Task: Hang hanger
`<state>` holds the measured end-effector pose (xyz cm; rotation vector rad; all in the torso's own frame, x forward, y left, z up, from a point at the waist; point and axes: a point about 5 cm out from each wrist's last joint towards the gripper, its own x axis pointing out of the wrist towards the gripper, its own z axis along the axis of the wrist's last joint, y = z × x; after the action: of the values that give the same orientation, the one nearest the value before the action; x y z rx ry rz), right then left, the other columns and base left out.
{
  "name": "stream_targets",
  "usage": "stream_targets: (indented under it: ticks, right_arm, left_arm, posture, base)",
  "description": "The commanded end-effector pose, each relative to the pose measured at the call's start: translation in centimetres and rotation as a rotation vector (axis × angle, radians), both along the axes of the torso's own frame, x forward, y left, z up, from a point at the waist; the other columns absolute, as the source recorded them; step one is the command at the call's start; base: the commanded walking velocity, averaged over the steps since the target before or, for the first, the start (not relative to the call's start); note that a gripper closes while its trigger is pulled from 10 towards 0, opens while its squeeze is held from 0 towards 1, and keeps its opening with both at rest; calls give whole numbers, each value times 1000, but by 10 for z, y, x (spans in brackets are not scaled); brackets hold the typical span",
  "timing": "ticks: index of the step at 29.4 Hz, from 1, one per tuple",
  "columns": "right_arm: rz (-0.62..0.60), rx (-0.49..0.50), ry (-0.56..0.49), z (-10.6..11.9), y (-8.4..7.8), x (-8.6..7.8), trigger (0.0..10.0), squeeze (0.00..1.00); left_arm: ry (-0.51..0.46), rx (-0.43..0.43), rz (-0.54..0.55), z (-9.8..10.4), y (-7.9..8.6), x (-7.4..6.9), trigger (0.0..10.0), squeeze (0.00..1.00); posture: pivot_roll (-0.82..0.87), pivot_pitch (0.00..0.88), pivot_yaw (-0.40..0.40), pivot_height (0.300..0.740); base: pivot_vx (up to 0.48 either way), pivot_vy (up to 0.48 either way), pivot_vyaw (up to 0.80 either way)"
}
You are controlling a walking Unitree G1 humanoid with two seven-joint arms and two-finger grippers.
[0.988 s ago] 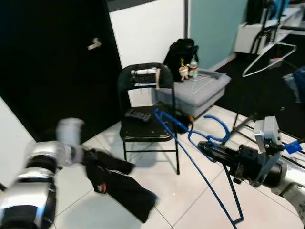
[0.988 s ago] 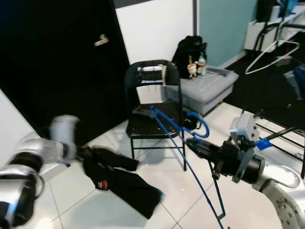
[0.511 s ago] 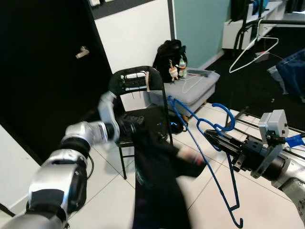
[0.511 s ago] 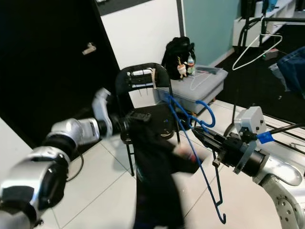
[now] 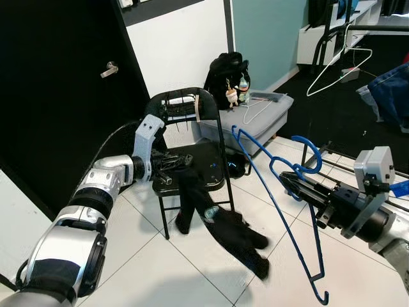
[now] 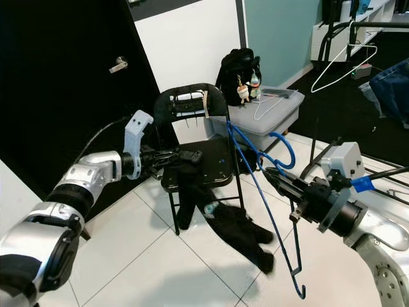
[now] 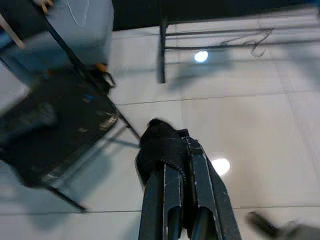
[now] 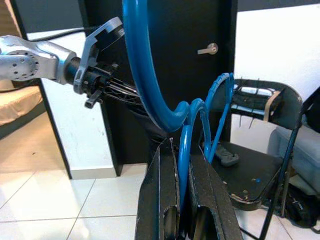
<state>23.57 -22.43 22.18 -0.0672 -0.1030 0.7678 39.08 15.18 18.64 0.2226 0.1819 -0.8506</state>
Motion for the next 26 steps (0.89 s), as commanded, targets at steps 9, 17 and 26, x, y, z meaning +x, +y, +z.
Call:
stream_targets:
  ticks: [9, 17, 26]
  right_arm:
    - [0, 18, 8, -1, 0, 3, 10000, 0]
    - [70, 23, 13, -2, 4, -4, 10000, 0]
    - [282, 34, 66, -4, 17, -23, 10000, 0]
  left_arm:
    - [-163, 171, -172, 15, -7, -5, 10000, 0]
    - [-227, 238, -194, 32, -6, -1, 10000, 0]
    - [-402, 423, -87, 63, 22, 5, 10000, 0]
  posture:
    - [-88, 0, 175, 736]
    - [-92, 0, 176, 736]
    - [-99, 0, 166, 736]
  base:
    - [0, 0, -698]
    - [0, 0, -453]
    - [0, 0, 0]
